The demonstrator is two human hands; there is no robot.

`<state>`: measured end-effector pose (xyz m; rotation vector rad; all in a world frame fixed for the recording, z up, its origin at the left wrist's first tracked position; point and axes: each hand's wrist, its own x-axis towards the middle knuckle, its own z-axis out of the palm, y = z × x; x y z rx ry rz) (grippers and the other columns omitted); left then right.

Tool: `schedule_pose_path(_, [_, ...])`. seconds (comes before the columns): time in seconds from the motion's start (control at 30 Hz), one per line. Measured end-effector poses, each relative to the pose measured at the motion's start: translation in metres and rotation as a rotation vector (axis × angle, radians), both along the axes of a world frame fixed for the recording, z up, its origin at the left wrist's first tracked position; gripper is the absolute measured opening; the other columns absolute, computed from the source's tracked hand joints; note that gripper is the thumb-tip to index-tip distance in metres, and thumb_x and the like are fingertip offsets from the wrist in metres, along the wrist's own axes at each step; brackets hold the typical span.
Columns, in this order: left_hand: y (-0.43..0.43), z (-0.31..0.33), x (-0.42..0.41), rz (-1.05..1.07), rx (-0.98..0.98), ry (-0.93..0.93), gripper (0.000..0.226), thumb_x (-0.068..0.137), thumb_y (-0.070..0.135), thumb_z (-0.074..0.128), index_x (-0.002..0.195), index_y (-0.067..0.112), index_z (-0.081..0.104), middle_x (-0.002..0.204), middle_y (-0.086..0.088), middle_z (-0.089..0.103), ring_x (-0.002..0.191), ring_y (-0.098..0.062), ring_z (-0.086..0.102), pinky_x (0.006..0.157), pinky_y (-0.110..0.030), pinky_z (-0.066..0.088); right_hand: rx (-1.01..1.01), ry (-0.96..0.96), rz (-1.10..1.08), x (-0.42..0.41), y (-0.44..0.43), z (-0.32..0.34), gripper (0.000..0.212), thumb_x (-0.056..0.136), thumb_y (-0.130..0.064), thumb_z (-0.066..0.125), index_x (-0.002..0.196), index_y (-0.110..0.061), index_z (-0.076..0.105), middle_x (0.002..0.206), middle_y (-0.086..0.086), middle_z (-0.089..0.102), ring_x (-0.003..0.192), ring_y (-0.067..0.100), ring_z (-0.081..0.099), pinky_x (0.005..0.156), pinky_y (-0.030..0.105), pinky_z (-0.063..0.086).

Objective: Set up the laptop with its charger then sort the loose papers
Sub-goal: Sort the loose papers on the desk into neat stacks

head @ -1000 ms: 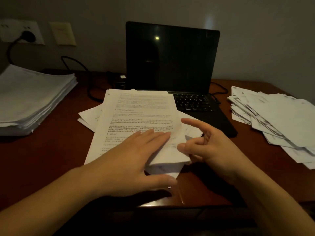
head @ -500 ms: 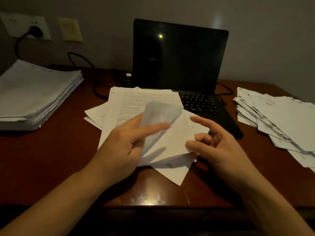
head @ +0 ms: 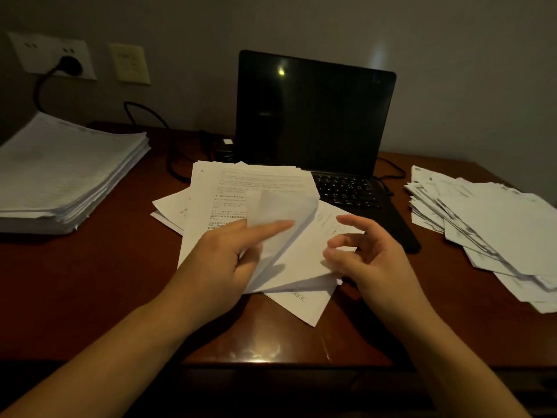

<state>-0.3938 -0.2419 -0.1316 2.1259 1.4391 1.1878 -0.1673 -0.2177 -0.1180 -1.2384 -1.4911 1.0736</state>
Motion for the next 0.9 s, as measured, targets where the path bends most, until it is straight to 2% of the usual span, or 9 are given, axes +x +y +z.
schedule_pose_path(0.13, [0.002, -0.002, 0.001, 0.001, -0.094, 0.011, 0.039, 0.101, 0.023, 0.055, 0.137, 0.037, 0.057, 0.105, 0.027, 0.049, 0.098, 0.012, 0.048, 0.068, -0.005, 0.045, -0.131, 0.032, -0.02, 0.0, 0.001, 0.001, 0.066, 0.08, 0.001, 0.077, 0.13, -0.034, 0.054, 0.116, -0.004, 0.064, 0.098, 0.014, 0.067, 0.059, 0.021, 0.058])
schedule_pose_path(0.27, [-0.001, -0.004, 0.001, -0.049, -0.242, 0.142, 0.082, 0.074, 0.071, 0.057, 0.148, 0.053, 0.028, 0.126, 0.023, 0.036, 0.117, 0.004, 0.033, 0.093, -0.018, 0.047, -0.267, 0.165, 0.062, -0.003, 0.006, 0.008, 0.075, 0.065, -0.012, 0.083, 0.132, -0.033, 0.056, 0.099, 0.006, 0.074, 0.089, 0.021, 0.075, 0.068, 0.029, 0.061])
schedule_pose_path(0.33, [-0.001, -0.004, 0.0, -0.053, -0.221, 0.144, 0.079, 0.076, 0.069, 0.057, 0.146, 0.058, 0.023, 0.125, 0.023, 0.034, 0.115, 0.005, 0.033, 0.096, -0.018, 0.044, -0.267, 0.209, 0.082, -0.008, 0.008, 0.013, 0.074, 0.066, -0.015, 0.081, 0.134, -0.03, 0.055, 0.087, 0.008, 0.076, 0.081, 0.022, 0.076, 0.064, 0.027, 0.061])
schedule_pose_path(0.43, [-0.001, -0.001, 0.0, -0.042, -0.138, 0.017, 0.066, 0.098, 0.041, 0.056, 0.143, 0.065, 0.015, 0.125, 0.036, 0.034, 0.109, 0.019, 0.041, 0.087, -0.008, 0.045, -0.161, 0.081, -0.027, -0.012, 0.012, 0.015, 0.052, 0.088, -0.019, 0.071, 0.136, -0.028, 0.054, 0.083, 0.004, 0.077, 0.078, 0.017, 0.075, 0.066, 0.026, 0.062])
schedule_pose_path(0.53, [-0.002, 0.001, -0.001, -0.032, -0.131, -0.056, 0.084, 0.102, 0.025, 0.053, 0.14, 0.074, -0.002, 0.109, 0.056, 0.027, 0.088, 0.002, 0.06, 0.066, -0.021, 0.056, -0.133, -0.166, -0.124, -0.002, 0.011, 0.016, 0.057, 0.09, -0.024, 0.071, 0.142, -0.031, 0.048, 0.094, -0.001, 0.074, 0.082, 0.013, 0.075, 0.074, 0.033, 0.064])
schedule_pose_path(0.63, [0.001, 0.0, -0.002, -0.038, -0.108, 0.015, 0.069, 0.104, 0.017, 0.048, 0.138, 0.073, 0.025, 0.121, 0.035, 0.044, 0.097, 0.012, 0.052, 0.082, -0.01, 0.046, -0.311, -0.085, -0.019, 0.006, 0.006, 0.023, 0.068, 0.084, -0.019, 0.076, 0.143, -0.033, 0.046, 0.105, 0.002, 0.068, 0.078, 0.015, 0.075, 0.072, 0.032, 0.062])
schedule_pose_path(0.7, [0.002, 0.0, -0.001, -0.03, -0.139, 0.059, 0.052, 0.104, 0.019, 0.045, 0.134, 0.061, 0.044, 0.111, 0.019, 0.052, 0.099, 0.016, 0.045, 0.077, -0.003, 0.039, -0.373, -0.102, 0.052, 0.007, 0.006, 0.026, 0.072, 0.082, -0.014, 0.078, 0.143, -0.034, 0.045, 0.101, 0.008, 0.073, 0.077, 0.021, 0.075, 0.07, 0.033, 0.062])
schedule_pose_path(0.77, [0.002, -0.001, -0.001, -0.025, -0.19, 0.028, 0.039, 0.102, 0.033, 0.049, 0.136, 0.052, 0.049, 0.1, 0.019, 0.049, 0.088, 0.019, 0.044, 0.07, -0.003, 0.037, -0.359, -0.117, 0.09, 0.005, 0.006, 0.025, 0.078, 0.081, -0.007, 0.078, 0.145, -0.035, 0.042, 0.091, 0.008, 0.078, 0.084, 0.024, 0.075, 0.076, 0.035, 0.062])
schedule_pose_path(0.9, [0.001, -0.003, -0.004, -0.057, -0.254, 0.024, 0.067, 0.073, 0.077, 0.061, 0.135, 0.059, 0.044, 0.12, 0.028, 0.044, 0.108, 0.019, 0.037, 0.078, -0.007, 0.043, -0.234, -0.144, 0.082, -0.004, 0.005, 0.022, 0.085, 0.082, -0.011, 0.077, 0.15, -0.037, 0.034, 0.082, 0.006, 0.077, 0.081, 0.018, 0.075, 0.083, 0.035, 0.057])
